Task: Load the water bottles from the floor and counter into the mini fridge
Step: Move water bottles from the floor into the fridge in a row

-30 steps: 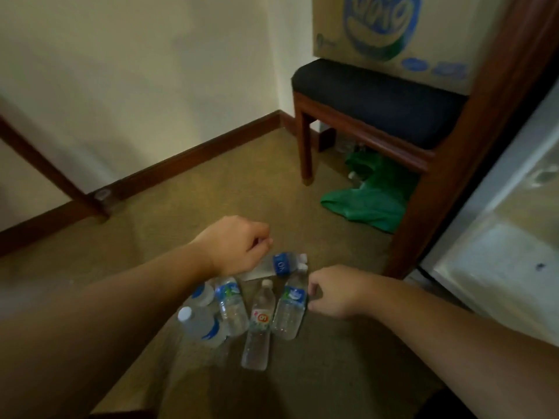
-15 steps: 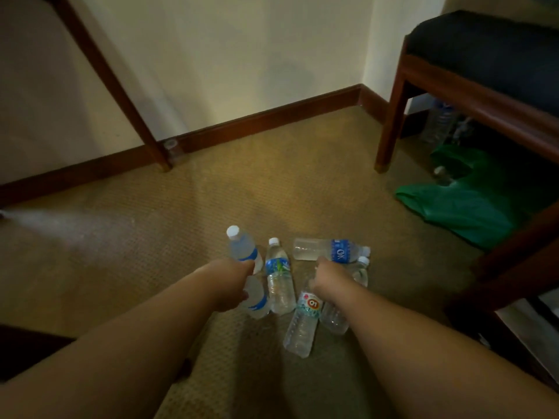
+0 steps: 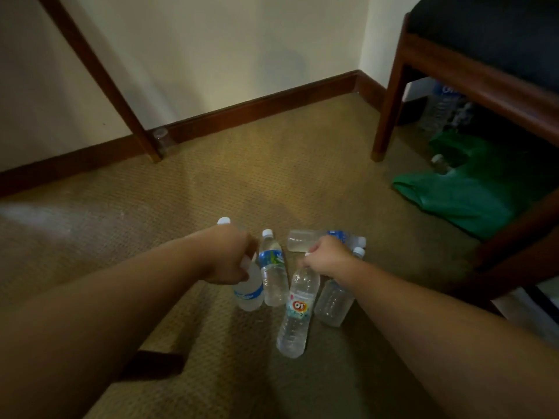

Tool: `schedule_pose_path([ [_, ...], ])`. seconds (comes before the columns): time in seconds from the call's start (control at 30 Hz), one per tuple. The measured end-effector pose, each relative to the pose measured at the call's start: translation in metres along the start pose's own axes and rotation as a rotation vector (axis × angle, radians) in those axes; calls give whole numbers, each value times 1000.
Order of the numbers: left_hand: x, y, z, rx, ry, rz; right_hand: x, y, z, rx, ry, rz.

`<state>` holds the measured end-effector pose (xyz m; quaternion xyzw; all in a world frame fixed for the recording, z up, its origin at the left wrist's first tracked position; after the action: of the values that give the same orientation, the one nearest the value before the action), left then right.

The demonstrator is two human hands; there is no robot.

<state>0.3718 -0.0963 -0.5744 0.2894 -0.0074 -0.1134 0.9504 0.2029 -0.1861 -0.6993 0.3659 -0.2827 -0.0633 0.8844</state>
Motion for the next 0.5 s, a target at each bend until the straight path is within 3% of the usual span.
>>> schedule_pose_path([
  [0.07,-5,2,27,20,-6,-17,10,31,13,23,44,117],
  [0.2,-37,1,95,69,26,-111,17,112,73,-131,77,296],
  [0.33,-98,4,162,-21,-19,-263,3,188,157,-325,-44,349],
  [0.5,-172,11,225,-139,-129,-469,-67,268,246,-570,-251,286],
])
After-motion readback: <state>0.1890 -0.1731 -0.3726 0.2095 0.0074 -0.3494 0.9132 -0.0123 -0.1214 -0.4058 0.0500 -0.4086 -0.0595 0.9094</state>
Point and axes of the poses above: each hand's wrist, its own y-axis away from the middle knuckle, its own z-axis out of the back of the hand, x = y × z, the point moved 7 cm from there along -y, towards the middle knuckle, and after that the axes turned 13 degrees about -z, right-handed, at the moved point
